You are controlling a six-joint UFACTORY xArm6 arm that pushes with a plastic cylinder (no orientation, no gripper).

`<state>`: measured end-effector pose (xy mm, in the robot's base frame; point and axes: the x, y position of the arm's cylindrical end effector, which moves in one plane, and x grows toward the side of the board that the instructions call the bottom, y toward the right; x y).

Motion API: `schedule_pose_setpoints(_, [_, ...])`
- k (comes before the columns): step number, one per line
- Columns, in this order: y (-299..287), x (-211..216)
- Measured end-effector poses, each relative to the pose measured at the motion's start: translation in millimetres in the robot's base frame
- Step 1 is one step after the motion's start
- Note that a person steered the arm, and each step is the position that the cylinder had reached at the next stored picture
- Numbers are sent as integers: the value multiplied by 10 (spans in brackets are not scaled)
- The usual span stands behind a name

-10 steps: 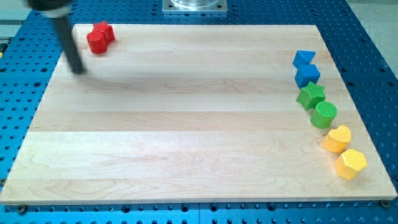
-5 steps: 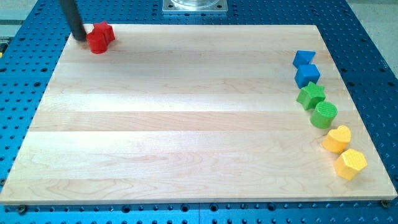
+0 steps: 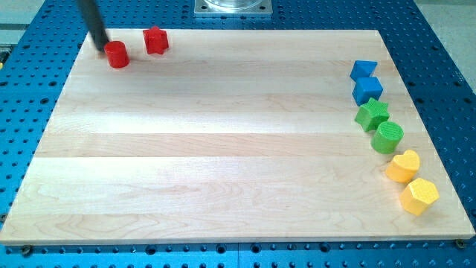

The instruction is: Keep the red star above the vertical line of blocks

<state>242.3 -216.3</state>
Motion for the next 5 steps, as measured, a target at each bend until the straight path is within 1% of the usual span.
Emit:
schedule_pose_setpoints(1, [1046,0])
schedule_pose_setpoints(2, [1187,0])
schedule_pose_setpoints(3, [521,-40])
schedule_pose_setpoints(4, [-297,-78])
schedule_pose_setpoints(5, [-203,-177])
